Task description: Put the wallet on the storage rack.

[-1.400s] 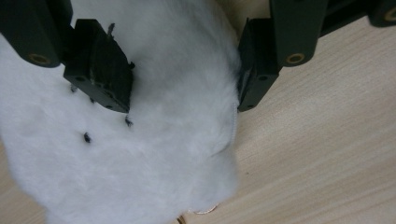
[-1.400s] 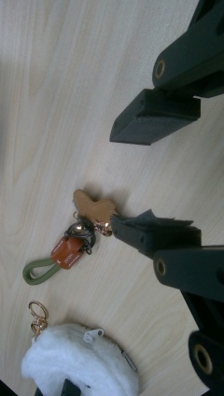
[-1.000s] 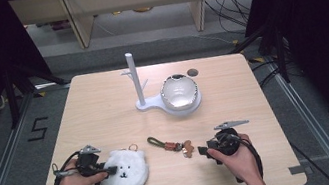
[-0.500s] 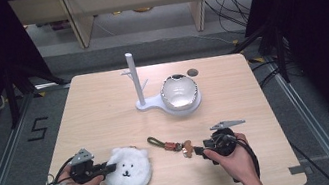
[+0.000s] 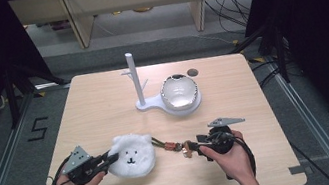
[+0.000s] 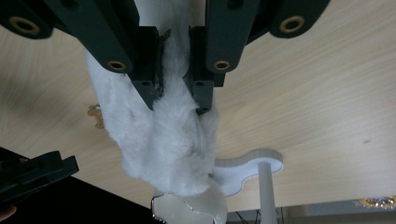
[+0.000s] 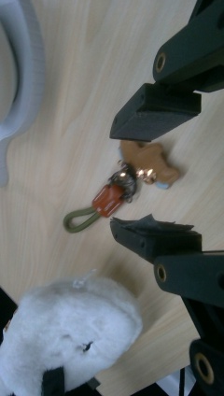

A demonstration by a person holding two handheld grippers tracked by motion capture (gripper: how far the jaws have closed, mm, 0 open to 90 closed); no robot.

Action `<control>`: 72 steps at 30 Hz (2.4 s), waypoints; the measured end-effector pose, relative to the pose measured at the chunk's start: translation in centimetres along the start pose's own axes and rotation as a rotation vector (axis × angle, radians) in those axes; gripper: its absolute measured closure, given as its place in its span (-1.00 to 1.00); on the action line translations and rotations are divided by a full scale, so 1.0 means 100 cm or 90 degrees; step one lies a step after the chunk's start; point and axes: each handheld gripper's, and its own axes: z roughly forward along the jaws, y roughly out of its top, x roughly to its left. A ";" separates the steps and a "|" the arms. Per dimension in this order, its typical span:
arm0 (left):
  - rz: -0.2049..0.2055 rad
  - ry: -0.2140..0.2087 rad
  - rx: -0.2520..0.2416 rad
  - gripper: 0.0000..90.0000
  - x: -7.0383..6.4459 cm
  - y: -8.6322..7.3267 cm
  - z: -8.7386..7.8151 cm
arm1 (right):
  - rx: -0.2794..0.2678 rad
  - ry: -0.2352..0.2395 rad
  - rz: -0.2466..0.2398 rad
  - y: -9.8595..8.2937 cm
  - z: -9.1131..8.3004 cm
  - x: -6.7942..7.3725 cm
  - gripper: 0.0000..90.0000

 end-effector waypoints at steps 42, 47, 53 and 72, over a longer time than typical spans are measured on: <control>0.079 -0.049 -0.043 0.61 -0.032 0.033 0.043 | -0.073 0.086 -0.166 0.043 0.032 0.041 0.74; 0.081 -0.040 -0.042 0.23 -0.026 0.034 0.042 | -0.102 0.064 -0.189 0.044 0.025 0.043 0.76; 0.077 -0.010 -0.045 -0.12 -0.020 0.025 0.036 | -0.133 0.044 -0.205 0.051 0.013 0.041 0.76; 0.025 0.056 -0.033 -0.19 -0.002 -0.016 0.013 | -0.186 -0.060 -0.235 0.063 -0.014 0.028 0.75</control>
